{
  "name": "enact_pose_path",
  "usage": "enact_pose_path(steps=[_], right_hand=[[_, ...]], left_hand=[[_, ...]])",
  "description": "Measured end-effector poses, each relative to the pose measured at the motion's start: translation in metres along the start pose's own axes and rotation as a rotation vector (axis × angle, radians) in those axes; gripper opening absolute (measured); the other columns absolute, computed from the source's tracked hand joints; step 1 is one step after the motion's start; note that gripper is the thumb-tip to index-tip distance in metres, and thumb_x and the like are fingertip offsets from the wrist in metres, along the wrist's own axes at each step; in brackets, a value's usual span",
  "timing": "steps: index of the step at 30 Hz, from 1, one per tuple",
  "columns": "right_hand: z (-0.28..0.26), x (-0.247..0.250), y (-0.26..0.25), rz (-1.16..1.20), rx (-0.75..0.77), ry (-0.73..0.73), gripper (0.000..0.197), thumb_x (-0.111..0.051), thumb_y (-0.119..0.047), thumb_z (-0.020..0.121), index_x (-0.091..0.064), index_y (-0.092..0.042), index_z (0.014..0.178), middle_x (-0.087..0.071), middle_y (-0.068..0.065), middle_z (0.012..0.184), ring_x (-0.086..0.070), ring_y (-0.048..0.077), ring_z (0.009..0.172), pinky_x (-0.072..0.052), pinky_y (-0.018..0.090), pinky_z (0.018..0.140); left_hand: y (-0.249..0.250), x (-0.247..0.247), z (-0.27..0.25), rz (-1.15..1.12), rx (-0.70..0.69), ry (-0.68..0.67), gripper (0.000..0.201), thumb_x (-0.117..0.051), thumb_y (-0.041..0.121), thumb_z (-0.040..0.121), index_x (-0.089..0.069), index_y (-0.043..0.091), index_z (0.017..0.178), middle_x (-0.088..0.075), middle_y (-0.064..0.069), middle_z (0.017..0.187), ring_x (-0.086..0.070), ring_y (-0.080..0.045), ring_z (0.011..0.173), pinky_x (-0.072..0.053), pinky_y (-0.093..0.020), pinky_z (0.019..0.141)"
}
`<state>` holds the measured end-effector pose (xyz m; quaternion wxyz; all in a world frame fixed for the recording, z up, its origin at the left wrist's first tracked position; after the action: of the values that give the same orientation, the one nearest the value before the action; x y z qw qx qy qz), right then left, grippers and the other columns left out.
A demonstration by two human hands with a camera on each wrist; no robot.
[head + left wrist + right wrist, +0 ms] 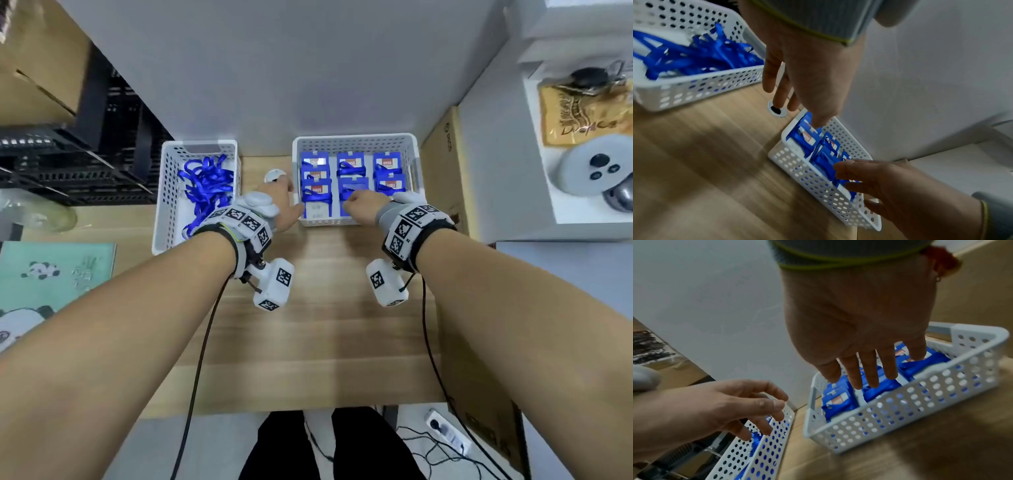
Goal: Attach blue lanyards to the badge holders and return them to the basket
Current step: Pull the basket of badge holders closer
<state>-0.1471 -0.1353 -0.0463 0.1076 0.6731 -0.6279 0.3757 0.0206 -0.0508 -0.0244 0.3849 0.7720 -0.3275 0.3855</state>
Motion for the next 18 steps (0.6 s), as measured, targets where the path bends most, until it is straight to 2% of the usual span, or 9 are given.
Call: enact_pose_path(steps=[3,5,7,9,11,13,15,16,18], right_hand=[[0.007,-0.007,0.008,0.019,-0.010,-0.013,0.018,-0.038,-0.030,0.100,-0.050,-0.016,0.097,-0.050,0.004,0.100,-0.045,0.021,0.092,-0.035,0.030,0.081],[0.010,-0.016,0.015,0.002,-0.053,-0.049,0.024,-0.035,-0.028,0.101,-0.049,-0.012,0.090,-0.049,0.005,0.094,-0.046,0.024,0.092,-0.036,0.031,0.079],[0.008,-0.016,0.016,-0.010,-0.052,-0.023,0.026,-0.031,-0.022,0.103,-0.048,-0.008,0.088,-0.048,0.008,0.093,-0.046,0.026,0.090,-0.037,0.031,0.077],[0.009,-0.017,0.016,-0.095,-0.028,-0.057,0.026,-0.035,-0.026,0.102,-0.053,-0.009,0.094,-0.050,0.009,0.096,-0.047,0.026,0.084,-0.038,0.029,0.071],[0.010,-0.026,0.021,-0.151,-0.032,-0.138,0.036,-0.039,-0.035,0.099,-0.062,-0.009,0.099,-0.054,0.007,0.094,-0.050,0.022,0.075,-0.039,0.030,0.064],[0.006,-0.038,0.027,-0.142,-0.060,-0.234,0.041,-0.041,-0.042,0.098,-0.069,-0.013,0.099,-0.062,0.004,0.093,-0.056,0.019,0.078,-0.045,0.032,0.072],[0.000,-0.047,0.030,-0.120,-0.064,-0.346,0.042,-0.042,-0.041,0.099,-0.075,-0.015,0.095,-0.070,0.000,0.094,-0.063,0.018,0.085,-0.046,0.032,0.079],[-0.001,-0.048,0.031,-0.102,-0.064,-0.361,0.041,-0.043,-0.040,0.099,-0.075,-0.015,0.095,-0.073,-0.001,0.095,-0.065,0.017,0.086,-0.046,0.031,0.076],[0.002,-0.041,0.033,-0.050,-0.070,-0.268,0.034,-0.050,-0.038,0.094,-0.075,-0.015,0.095,-0.074,0.001,0.097,-0.068,0.019,0.086,-0.051,0.031,0.071]], left_hand=[[-0.005,-0.013,0.003,-0.032,0.067,-0.006,0.050,-0.059,0.040,0.089,-0.044,0.011,0.127,-0.064,-0.009,0.104,-0.060,-0.027,0.086,-0.040,-0.033,0.066],[-0.010,-0.029,0.009,-0.064,0.108,-0.039,0.054,-0.059,0.043,0.088,-0.042,0.011,0.128,-0.064,-0.008,0.101,-0.061,-0.027,0.085,-0.044,-0.034,0.066],[-0.012,-0.036,0.012,-0.117,0.135,-0.043,0.058,-0.060,0.044,0.088,-0.039,0.010,0.130,-0.063,-0.008,0.100,-0.062,-0.028,0.087,-0.048,-0.037,0.071],[-0.013,-0.040,0.018,-0.179,0.173,-0.027,0.062,-0.062,0.042,0.087,-0.035,0.009,0.133,-0.061,-0.007,0.100,-0.061,-0.027,0.087,-0.049,-0.038,0.072],[-0.011,-0.041,0.020,-0.237,0.194,-0.002,0.065,-0.065,0.040,0.086,-0.033,0.007,0.133,-0.056,-0.005,0.097,-0.058,-0.024,0.084,-0.047,-0.036,0.070],[-0.010,-0.043,0.020,-0.249,0.199,0.010,0.066,-0.069,0.035,0.084,-0.033,0.005,0.129,-0.053,-0.005,0.096,-0.056,-0.024,0.082,-0.047,-0.036,0.068],[-0.008,-0.048,0.022,-0.228,0.192,0.009,0.066,-0.070,0.026,0.083,-0.030,0.005,0.132,-0.058,-0.009,0.100,-0.059,-0.027,0.085,-0.048,-0.038,0.069],[-0.009,-0.051,0.023,-0.210,0.196,0.010,0.066,-0.067,0.020,0.086,-0.028,0.006,0.137,-0.061,-0.014,0.106,-0.060,-0.028,0.088,-0.047,-0.037,0.070],[-0.011,-0.057,0.025,-0.151,0.184,-0.014,0.075,-0.061,0.009,0.087,-0.017,0.008,0.148,-0.059,-0.021,0.120,-0.059,-0.032,0.097,-0.039,-0.034,0.075]])
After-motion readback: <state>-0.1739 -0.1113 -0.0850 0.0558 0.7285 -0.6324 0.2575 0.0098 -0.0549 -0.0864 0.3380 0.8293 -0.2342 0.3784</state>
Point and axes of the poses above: each hand's wrist, its own z-axis towards the middle knuckle, its own x-axis out of the back of the hand, y = z × x, the point moved 6 cm from there along z, towards the middle knuckle
